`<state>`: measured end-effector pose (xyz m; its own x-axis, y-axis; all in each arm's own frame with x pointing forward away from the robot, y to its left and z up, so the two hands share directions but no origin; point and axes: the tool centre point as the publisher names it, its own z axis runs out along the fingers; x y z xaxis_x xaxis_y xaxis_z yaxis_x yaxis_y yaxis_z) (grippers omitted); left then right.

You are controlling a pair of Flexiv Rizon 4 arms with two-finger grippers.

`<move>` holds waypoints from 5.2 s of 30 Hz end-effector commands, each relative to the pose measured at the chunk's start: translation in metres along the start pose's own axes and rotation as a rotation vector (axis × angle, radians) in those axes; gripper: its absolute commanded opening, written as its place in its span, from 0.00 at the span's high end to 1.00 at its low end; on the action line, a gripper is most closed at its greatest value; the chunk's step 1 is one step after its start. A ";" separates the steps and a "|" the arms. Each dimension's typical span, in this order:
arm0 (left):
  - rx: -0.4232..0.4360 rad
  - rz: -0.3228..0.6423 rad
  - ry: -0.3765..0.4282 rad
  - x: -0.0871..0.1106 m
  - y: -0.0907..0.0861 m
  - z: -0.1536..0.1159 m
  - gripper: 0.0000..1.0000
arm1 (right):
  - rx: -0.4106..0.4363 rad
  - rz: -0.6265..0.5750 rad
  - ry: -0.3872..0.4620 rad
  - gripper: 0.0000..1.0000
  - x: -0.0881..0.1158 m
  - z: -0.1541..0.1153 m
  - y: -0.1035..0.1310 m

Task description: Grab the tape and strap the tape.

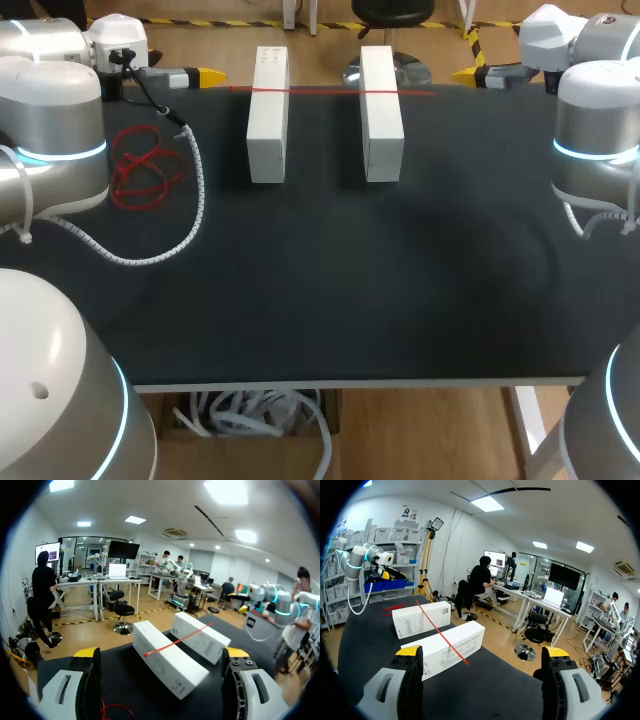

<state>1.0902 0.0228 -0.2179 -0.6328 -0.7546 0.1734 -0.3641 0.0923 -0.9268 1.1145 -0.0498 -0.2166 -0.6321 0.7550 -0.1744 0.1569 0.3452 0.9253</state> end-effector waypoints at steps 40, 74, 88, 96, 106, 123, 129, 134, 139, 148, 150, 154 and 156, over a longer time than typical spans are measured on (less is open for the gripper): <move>-0.073 0.305 0.527 -0.007 0.017 0.042 0.00 | 0.000 0.000 0.000 0.00 0.000 0.000 0.000; -0.023 0.448 0.668 -0.011 0.045 0.109 0.51 | 0.000 0.000 0.000 0.00 0.000 0.000 0.000; -0.009 0.468 0.714 -0.014 0.043 0.124 0.50 | 0.000 0.000 0.000 0.00 0.000 0.000 0.000; -0.011 0.466 0.731 -0.020 0.049 0.128 0.56 | 0.000 0.000 0.000 0.00 0.000 0.000 0.000; -0.015 0.433 0.724 -0.029 0.059 0.129 0.55 | 0.000 0.000 0.000 0.00 0.000 0.000 0.000; 0.002 0.394 0.731 -0.029 0.063 0.124 0.63 | 0.000 0.000 0.000 0.00 0.000 0.000 0.000; 0.002 0.398 0.758 -0.021 0.067 0.121 0.62 | 0.000 0.000 0.000 0.00 0.000 0.000 0.000; 0.010 0.394 0.765 -0.016 0.068 0.122 0.64 | 0.000 0.000 0.000 0.00 0.000 0.000 0.000; 0.022 0.395 0.762 -0.016 0.063 0.126 0.64 | 0.000 0.000 0.000 0.00 0.000 0.000 0.000; 0.036 0.417 0.750 -0.022 0.060 0.131 0.71 | 0.000 0.000 0.000 0.00 0.000 0.000 0.000; 0.034 0.419 0.747 -0.023 0.060 0.131 0.72 | 0.000 0.000 0.000 0.00 0.000 0.000 0.000; 0.034 0.417 0.744 -0.025 0.060 0.131 0.73 | 0.000 0.000 0.000 0.00 0.000 0.000 0.000; 0.035 0.416 0.743 -0.025 0.060 0.131 0.74 | 0.000 0.000 0.000 0.00 0.000 0.000 0.000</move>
<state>1.1701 -0.0381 -0.3191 -0.9986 -0.0473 -0.0240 0.0120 0.2407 -0.9705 1.1146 -0.0497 -0.2166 -0.6321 0.7550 -0.1745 0.1569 0.3453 0.9253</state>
